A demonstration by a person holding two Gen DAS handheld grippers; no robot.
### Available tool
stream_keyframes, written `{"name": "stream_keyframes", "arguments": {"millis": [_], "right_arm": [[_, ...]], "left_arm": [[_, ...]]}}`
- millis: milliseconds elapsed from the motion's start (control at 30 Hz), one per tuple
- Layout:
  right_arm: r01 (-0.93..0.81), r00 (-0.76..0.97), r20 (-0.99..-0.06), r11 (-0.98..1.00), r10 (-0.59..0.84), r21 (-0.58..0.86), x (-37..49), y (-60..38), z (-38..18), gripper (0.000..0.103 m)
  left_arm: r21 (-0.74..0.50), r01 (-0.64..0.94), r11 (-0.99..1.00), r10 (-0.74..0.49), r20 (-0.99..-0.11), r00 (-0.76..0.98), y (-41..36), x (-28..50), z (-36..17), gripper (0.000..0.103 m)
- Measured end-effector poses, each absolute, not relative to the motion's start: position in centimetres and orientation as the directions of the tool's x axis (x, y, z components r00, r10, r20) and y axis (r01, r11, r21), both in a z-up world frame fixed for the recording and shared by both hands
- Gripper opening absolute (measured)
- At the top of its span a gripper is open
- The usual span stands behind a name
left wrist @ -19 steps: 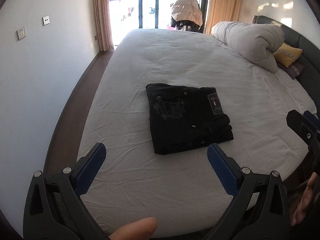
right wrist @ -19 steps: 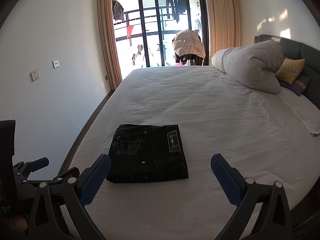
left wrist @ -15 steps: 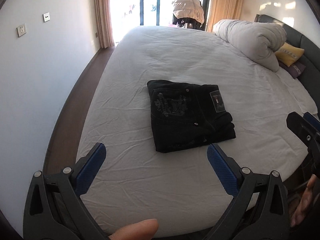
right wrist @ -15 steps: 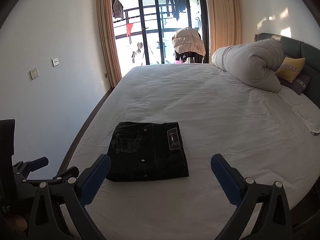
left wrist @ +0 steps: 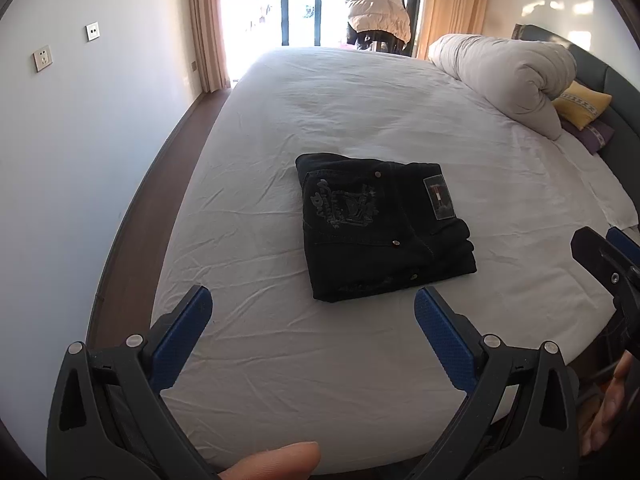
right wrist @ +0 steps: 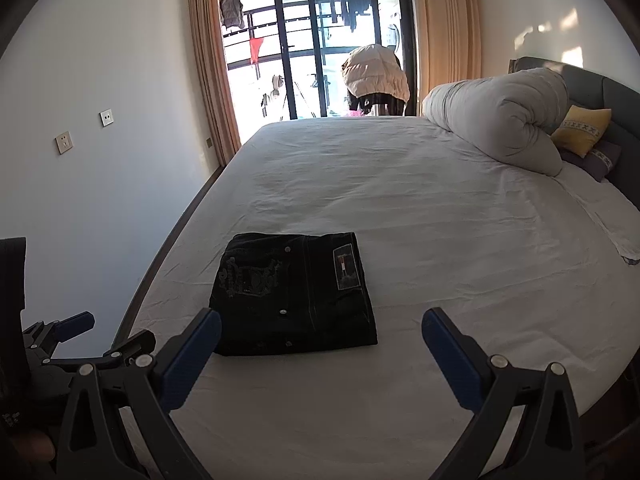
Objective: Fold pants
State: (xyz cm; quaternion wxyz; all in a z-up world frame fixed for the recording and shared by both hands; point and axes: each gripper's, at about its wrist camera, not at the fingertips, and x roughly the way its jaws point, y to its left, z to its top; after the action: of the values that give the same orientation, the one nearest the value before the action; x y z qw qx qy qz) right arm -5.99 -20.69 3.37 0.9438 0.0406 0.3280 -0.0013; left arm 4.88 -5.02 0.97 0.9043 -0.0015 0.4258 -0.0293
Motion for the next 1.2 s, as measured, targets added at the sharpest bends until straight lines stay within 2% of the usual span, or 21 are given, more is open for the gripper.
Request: {"name": "stream_keyframes", "arguments": {"millis": [1200], "right_arm": [[0.039,0.761,-0.648,0.996,0.023,0.080,-5.48,-20.85,2.53,0.103]], "left_arm": [[-0.031,0.047,0.998,-0.054,-0.775,0.629,-5.16,4.83,0.39,0.103]]}}
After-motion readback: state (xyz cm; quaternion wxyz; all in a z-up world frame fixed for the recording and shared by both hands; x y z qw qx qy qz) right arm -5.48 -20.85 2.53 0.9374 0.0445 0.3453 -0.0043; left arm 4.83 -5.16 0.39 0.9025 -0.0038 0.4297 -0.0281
